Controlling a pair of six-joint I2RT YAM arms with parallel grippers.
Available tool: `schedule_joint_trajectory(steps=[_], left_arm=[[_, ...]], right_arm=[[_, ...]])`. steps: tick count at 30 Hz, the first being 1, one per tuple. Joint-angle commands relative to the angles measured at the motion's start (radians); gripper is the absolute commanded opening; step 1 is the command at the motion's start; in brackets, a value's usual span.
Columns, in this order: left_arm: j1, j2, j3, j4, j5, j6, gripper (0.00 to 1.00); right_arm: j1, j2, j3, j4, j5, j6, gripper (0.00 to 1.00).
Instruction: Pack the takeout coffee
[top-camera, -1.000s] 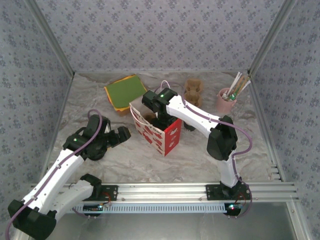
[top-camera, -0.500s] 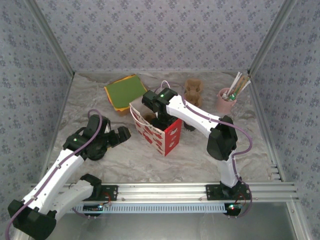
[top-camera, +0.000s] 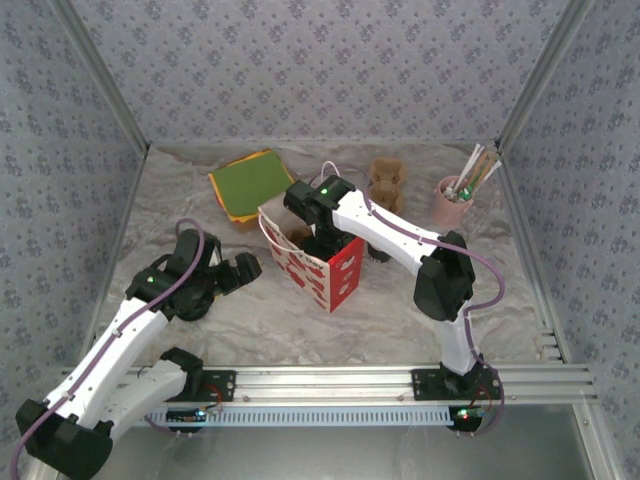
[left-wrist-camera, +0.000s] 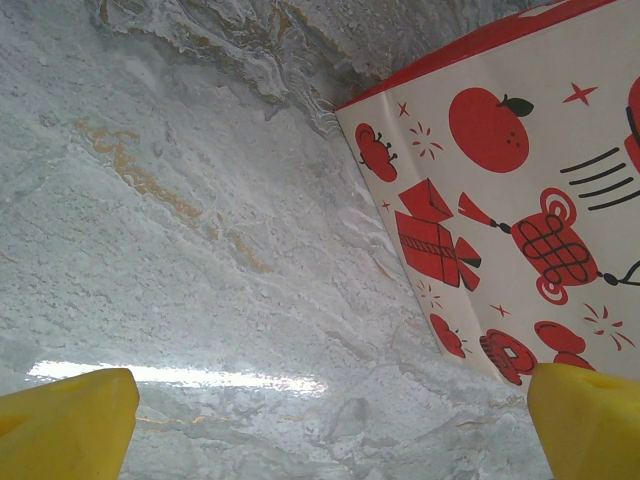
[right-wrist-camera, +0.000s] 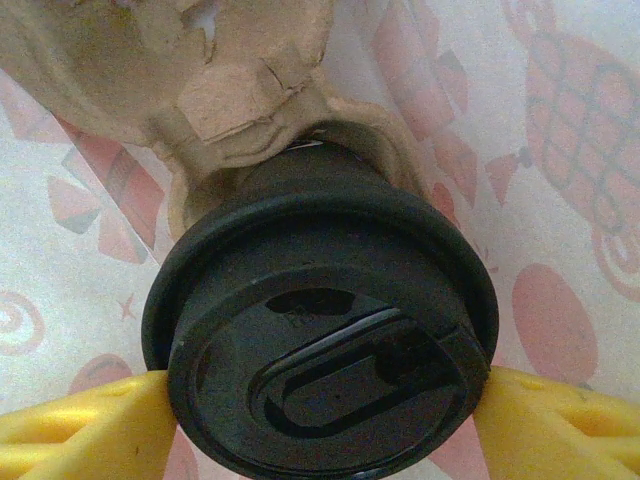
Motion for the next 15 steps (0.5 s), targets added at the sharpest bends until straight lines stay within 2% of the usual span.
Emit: schedule_joint_trajectory(steps=[1, 15], left_arm=[[0.002, 0.001, 0.012, 0.004, 0.015, 0.008, 1.00], [0.003, 0.002, 0.011, 0.003, 0.014, 0.008, 1.00]], right_arm=[[0.006, 0.007, 0.029, -0.036, 0.015, 0.021, 0.78], [0.007, 0.007, 0.030, -0.037, 0.015, 0.021, 0.78]])
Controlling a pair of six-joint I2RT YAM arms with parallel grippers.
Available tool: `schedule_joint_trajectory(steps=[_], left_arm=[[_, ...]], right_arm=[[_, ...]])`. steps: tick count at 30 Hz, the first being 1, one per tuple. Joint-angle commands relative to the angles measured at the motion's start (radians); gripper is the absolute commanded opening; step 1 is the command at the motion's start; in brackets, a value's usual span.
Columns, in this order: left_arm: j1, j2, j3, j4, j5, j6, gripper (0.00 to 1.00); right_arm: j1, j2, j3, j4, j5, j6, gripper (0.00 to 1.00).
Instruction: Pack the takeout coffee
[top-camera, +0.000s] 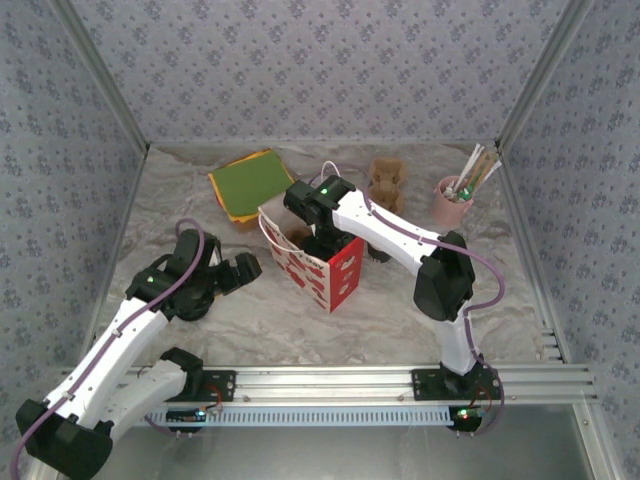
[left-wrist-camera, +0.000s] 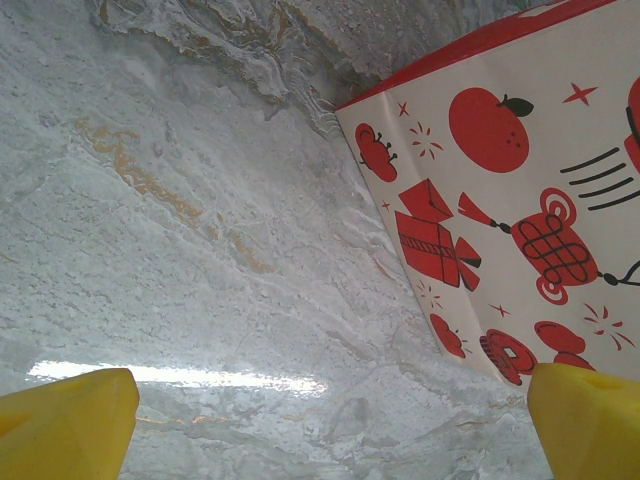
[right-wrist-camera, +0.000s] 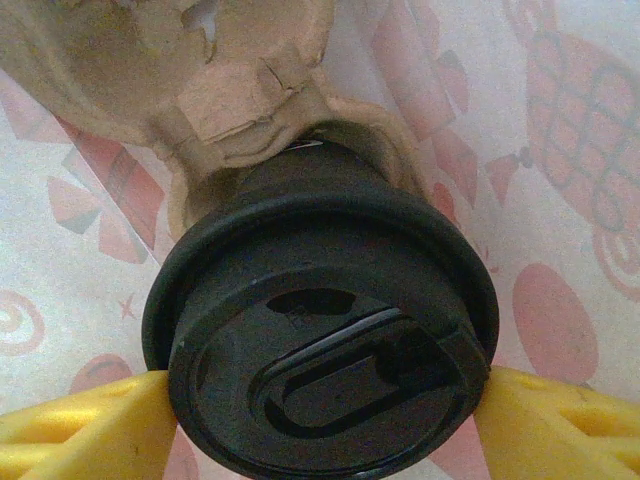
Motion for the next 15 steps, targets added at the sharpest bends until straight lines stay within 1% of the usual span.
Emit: schedule_joint_trajectory(steps=[1, 15], left_arm=[[0.002, 0.003, 0.011, 0.004, 0.015, 0.008, 1.00], [0.002, 0.004, 0.015, 0.004, 0.015, 0.010, 1.00]], right_arm=[[0.007, 0.007, 0.030, -0.038, 0.015, 0.021, 0.79], [0.006, 0.006, 0.035, -0.043, 0.017, 0.020, 0.81]])
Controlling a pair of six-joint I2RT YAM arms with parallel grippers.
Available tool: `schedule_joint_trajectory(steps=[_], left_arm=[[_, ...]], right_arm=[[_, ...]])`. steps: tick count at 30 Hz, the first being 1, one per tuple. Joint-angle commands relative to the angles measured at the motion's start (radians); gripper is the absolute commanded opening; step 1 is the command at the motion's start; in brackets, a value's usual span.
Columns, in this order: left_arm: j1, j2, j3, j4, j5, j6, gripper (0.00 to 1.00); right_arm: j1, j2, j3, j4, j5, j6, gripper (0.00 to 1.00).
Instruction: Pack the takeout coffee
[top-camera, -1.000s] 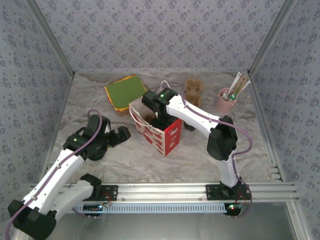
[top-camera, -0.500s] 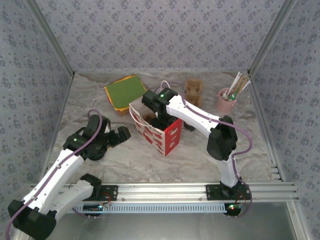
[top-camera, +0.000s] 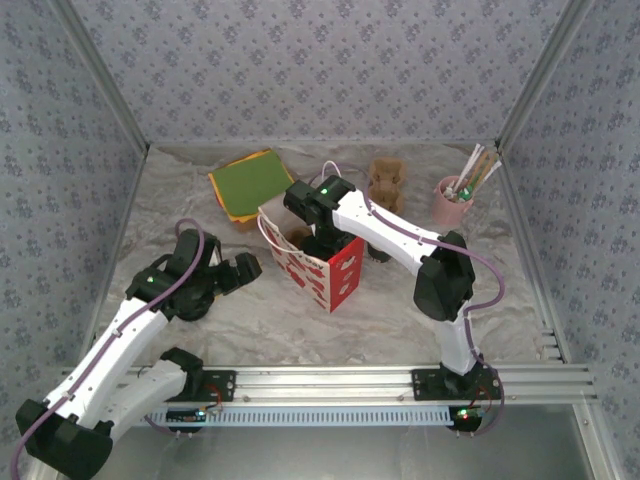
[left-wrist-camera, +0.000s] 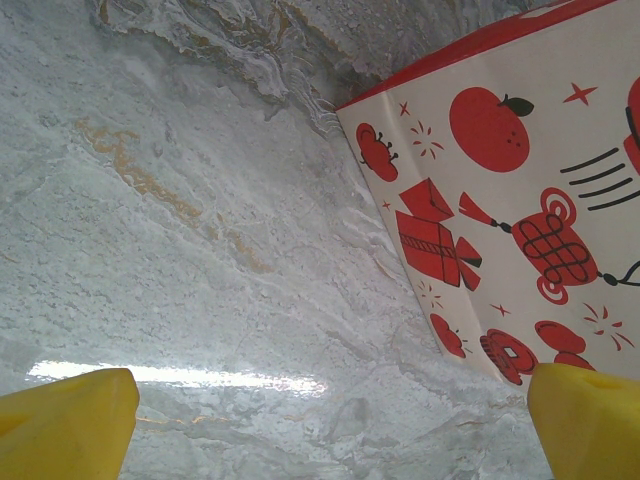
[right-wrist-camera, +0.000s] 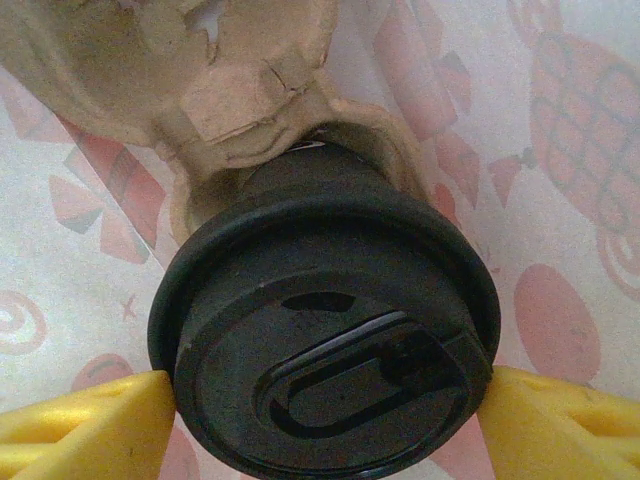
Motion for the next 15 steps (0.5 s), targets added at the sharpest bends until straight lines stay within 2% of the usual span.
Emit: schedule_joint_trajectory(steps=[1, 15], left_arm=[[0.003, 0.004, 0.015, 0.004, 0.015, 0.009, 1.00], [0.002, 0.004, 0.016, 0.002, 0.016, 0.011, 1.00]], right_arm=[[0.006, 0.006, 0.035, -0.042, 0.017, 0.021, 0.81], [0.008, 0.006, 0.035, -0.042, 0.020, 0.022, 0.82]])
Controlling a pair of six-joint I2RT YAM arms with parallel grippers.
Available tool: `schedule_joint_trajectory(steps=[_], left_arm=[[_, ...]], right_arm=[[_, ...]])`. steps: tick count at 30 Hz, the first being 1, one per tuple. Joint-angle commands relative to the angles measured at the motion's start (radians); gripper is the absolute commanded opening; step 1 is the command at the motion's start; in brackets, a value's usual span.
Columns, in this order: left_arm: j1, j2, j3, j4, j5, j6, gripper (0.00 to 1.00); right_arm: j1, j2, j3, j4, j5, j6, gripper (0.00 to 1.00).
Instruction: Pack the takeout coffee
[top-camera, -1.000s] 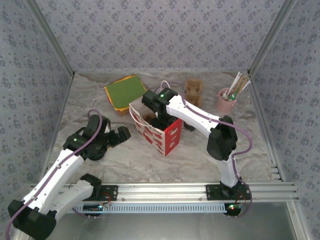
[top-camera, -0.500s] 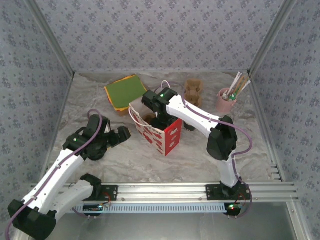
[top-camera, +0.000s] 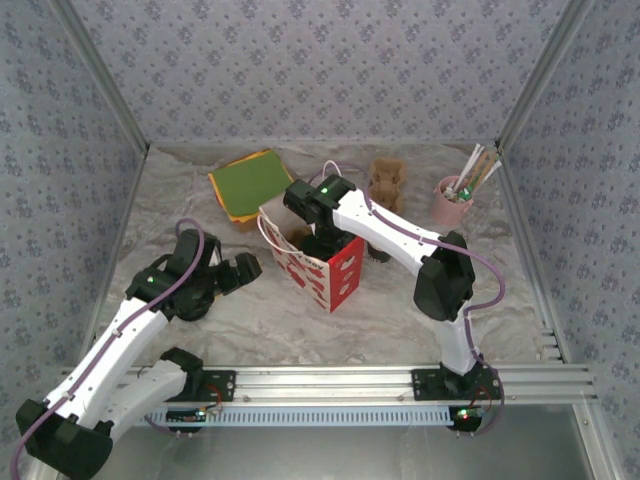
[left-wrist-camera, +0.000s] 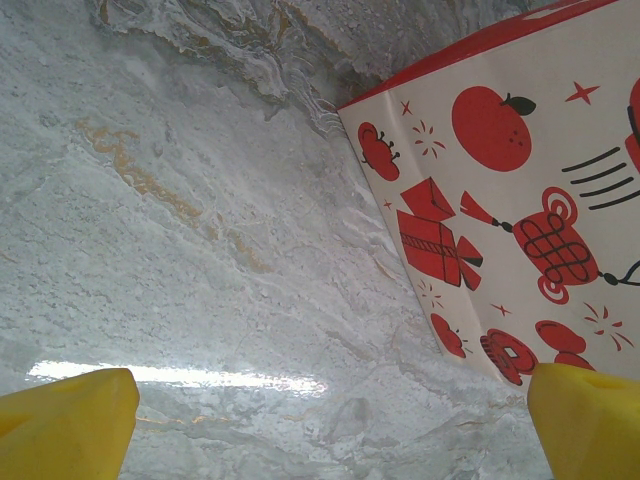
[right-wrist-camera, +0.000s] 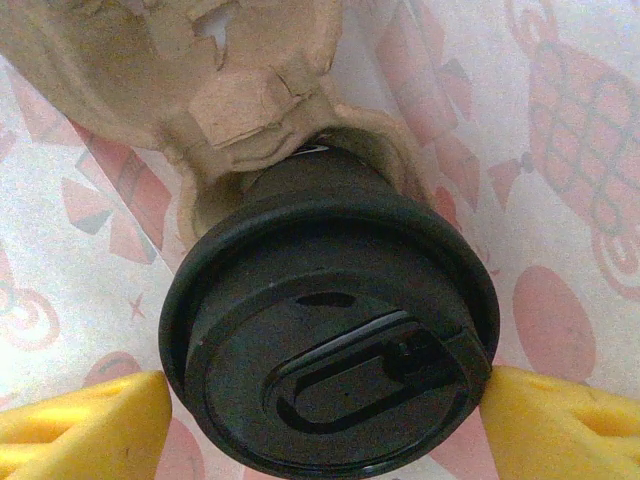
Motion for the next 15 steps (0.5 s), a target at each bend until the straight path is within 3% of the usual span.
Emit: schedule_joint_trajectory(steps=[1, 15], left_arm=[[0.002, 0.005, 0.015, 0.002, 0.015, 0.011, 1.00], [0.002, 0.003, 0.015, 0.002, 0.015, 0.011, 1.00]], right_arm=[[0.006, 0.005, 0.025, -0.039, 0.020, 0.019, 0.82], [0.006, 0.006, 0.027, -0.041, 0.020, 0.019, 0.84]])
